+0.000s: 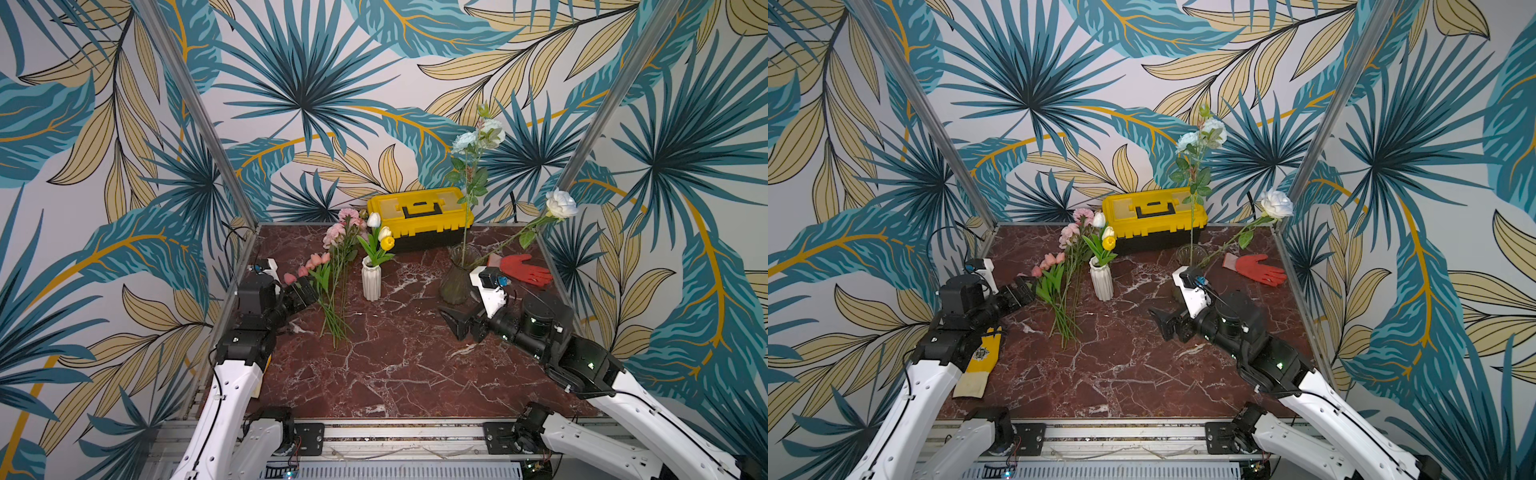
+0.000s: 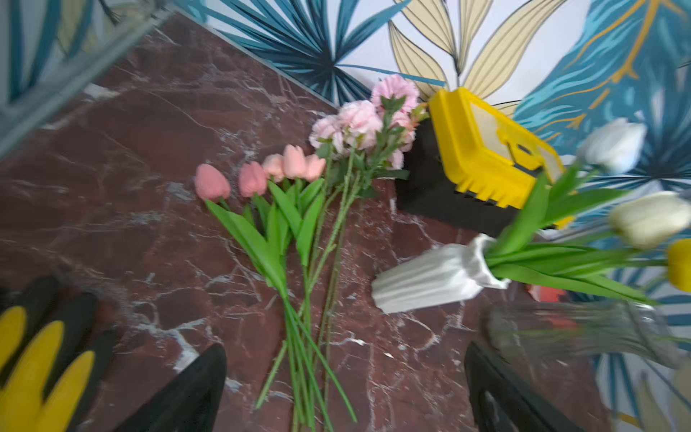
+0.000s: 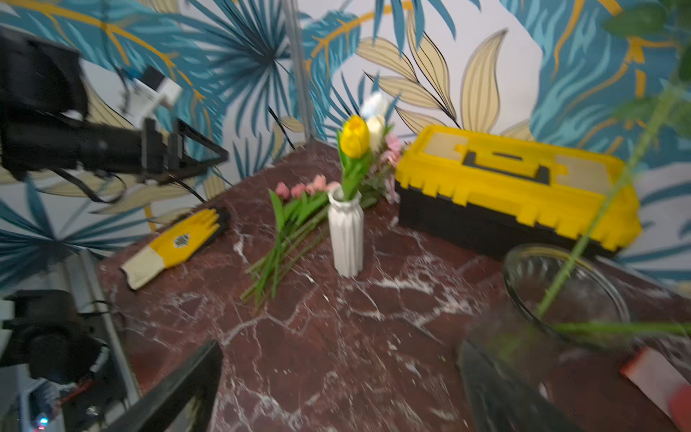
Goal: Pick out pink flowers from the vase
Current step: Reset both arms
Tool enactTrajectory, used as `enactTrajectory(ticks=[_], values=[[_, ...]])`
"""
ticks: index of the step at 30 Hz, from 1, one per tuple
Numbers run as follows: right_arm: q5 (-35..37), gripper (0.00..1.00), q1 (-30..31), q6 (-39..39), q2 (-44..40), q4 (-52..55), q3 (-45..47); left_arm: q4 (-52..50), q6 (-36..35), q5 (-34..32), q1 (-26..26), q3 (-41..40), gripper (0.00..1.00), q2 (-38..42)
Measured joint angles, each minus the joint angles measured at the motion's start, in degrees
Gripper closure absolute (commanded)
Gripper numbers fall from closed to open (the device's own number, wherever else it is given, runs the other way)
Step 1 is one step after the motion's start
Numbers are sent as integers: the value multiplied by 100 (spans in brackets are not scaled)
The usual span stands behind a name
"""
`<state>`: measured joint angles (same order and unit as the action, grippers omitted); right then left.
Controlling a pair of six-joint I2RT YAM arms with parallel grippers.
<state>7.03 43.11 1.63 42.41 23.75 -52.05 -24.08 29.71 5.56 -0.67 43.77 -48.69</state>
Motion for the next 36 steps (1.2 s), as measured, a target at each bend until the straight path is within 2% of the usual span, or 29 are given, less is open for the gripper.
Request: enactTrajectory(ticks=[4, 7, 10, 12, 16, 20, 22, 26, 28, 32, 36], values=[[1257, 1, -2, -260, -463, 175, 1027, 1003, -686, -402, -2, -721, 1, -323], [2039, 1, -4, -804, -533, -398, 1950, 2041, -1139, -575, -2, -1440, 0, -629], [2964, 0, -136, -1222, -341, -1816, 3038, 2955, -1593, -673, -2, -1967, 1, -955], [3071, 1, -472, -1482, -116, -2767, 3641, 3480, -1801, -857, 17, -2024, 0, -1436], [3263, 0, -1478, -1429, 772, -4210, 4035, 4448, -1950, -1091, 63, -2081, 1, -2212], [3136, 0, -2361, -1294, 1733, -5587, 4183, 5405, -2190, -1222, 79, -2162, 1, -2573], [2894, 1, -2708, -1215, 2166, -6070, 4124, 6253, -2312, -1270, 81, -2315, 0, -2839], [2417, 1, -3320, -1036, 2885, -6577, 3770, 7777, -2422, -1423, 131, -2791, 0, -3821], [2129, 0, -3617, -861, 3040, -6411, 3434, 7987, -2511, -1331, 146, -2798, 0, -4133], [1655, 1, -4050, -393, 3327, -6413, 2855, 7726, -2625, -1191, 151, -2570, 1, -4061], [1335, 0, -4183, -181, 4059, -7547, 3211, 7473, -2675, -1082, 153, -2184, 0, -3893]])
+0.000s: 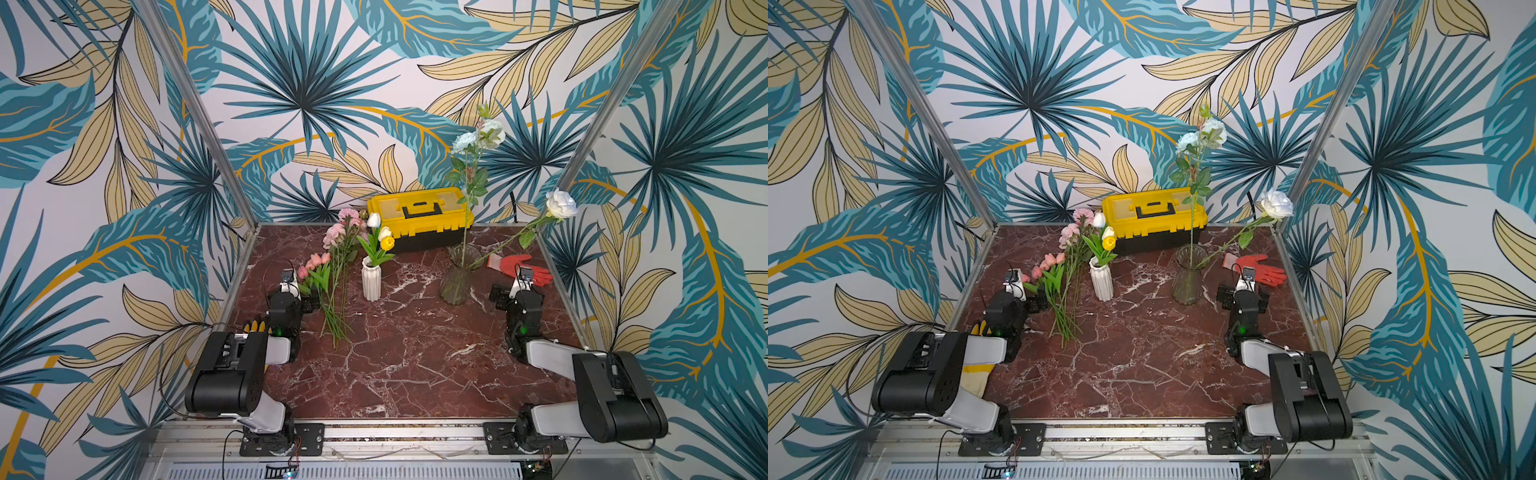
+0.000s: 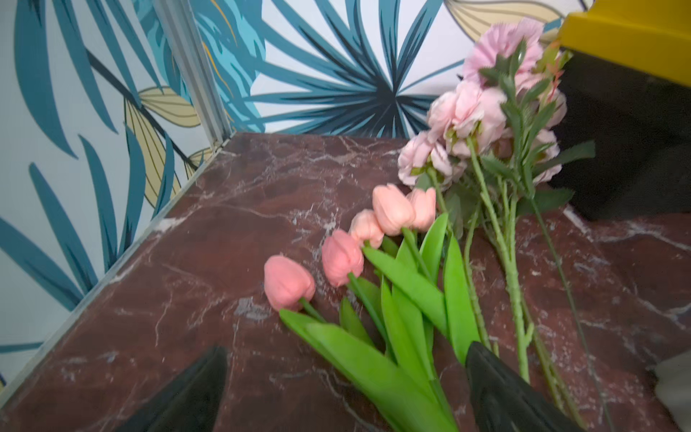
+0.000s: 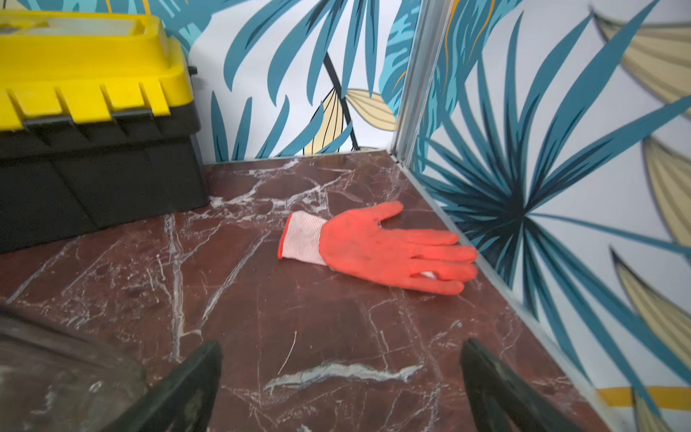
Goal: Pick out pink flowers from the vase
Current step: Reset both arms
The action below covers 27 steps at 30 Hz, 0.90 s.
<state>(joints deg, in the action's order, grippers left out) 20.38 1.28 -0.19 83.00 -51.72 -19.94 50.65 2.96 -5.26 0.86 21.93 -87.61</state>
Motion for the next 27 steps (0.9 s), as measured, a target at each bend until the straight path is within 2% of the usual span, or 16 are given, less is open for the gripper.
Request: enactTrajectory(ticks=[3, 9, 27], values=[[-297, 0, -22, 44, 273, 192, 138, -79, -9, 24, 0, 22, 0, 35], [-629, 0, -118, 133, 221, 400, -326, -275, -15, 48, 0, 22, 1, 35], [-763, 1, -131, 151, 208, 431, -330, -315, -15, 59, 0, 22, 0, 35]])
